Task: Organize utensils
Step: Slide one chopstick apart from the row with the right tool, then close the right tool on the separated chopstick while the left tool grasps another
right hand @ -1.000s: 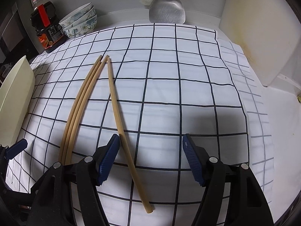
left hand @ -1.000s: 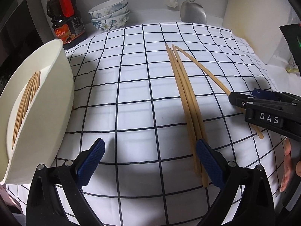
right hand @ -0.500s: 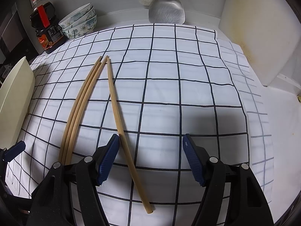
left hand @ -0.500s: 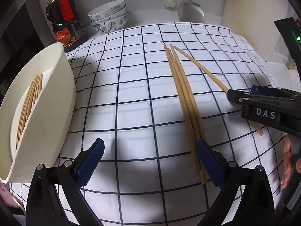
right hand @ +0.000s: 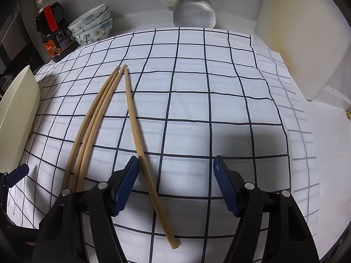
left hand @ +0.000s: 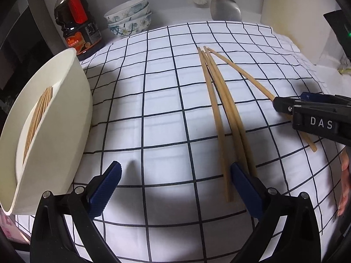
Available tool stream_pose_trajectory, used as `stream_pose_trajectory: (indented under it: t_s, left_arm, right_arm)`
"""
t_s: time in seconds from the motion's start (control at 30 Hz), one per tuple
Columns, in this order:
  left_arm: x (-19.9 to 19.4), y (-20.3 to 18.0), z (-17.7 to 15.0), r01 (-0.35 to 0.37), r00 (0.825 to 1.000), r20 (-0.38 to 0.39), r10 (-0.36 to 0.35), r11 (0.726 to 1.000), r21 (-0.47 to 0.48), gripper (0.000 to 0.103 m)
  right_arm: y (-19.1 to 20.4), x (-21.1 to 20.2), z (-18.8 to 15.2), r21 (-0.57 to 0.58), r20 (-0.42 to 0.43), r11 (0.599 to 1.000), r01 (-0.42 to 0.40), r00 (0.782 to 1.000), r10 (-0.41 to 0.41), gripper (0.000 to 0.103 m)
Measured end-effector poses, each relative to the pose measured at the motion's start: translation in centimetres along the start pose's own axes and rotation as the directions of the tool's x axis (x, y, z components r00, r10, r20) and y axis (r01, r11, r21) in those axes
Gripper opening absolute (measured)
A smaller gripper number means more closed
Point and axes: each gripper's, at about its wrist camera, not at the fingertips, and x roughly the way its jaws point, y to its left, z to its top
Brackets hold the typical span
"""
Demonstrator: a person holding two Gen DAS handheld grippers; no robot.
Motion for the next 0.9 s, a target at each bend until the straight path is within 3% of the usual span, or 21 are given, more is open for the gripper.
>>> stream_pose_trajectory:
  t_s: [0.5, 0.57, 0.73, 0.9]
  left_arm:
    - [2.1, 0.7, 3.1, 0.019, 1.0, 0.002, -0.018, 0.997, -0.07, 0.097]
    - [2.4, 0.8, 3.4, 0.029, 1.0, 0.008, -0.028, 0.997, -0.073, 0.096]
    - [2.8, 0.8, 4.1, 0.069, 0.998, 0.021, -0.067, 0.994, -0.089, 0.087]
    - [2.3, -0.1, 4.4, 0.088, 0.996, 0.036, -0.086, 0.994, -0.06, 0.06]
  right_arm:
    - [0.1, 0.4, 0.2, -0.019, 0.075, 1.0, 0.023, 0.997, -0.022, 0.065]
    - [0.1, 0.4, 0.1, -0.023, 0.086, 0.999, 0.026, 0.996, -0.024, 0.061]
    - [0.8, 0.3, 0.1, -0.043, 0.107, 0.999, 0.027, 0.994, -0.022, 0.039]
    - [2.1, 0.3, 0.1, -0.086, 0.115, 0.996, 0.033, 0.993, -0.023, 0.014]
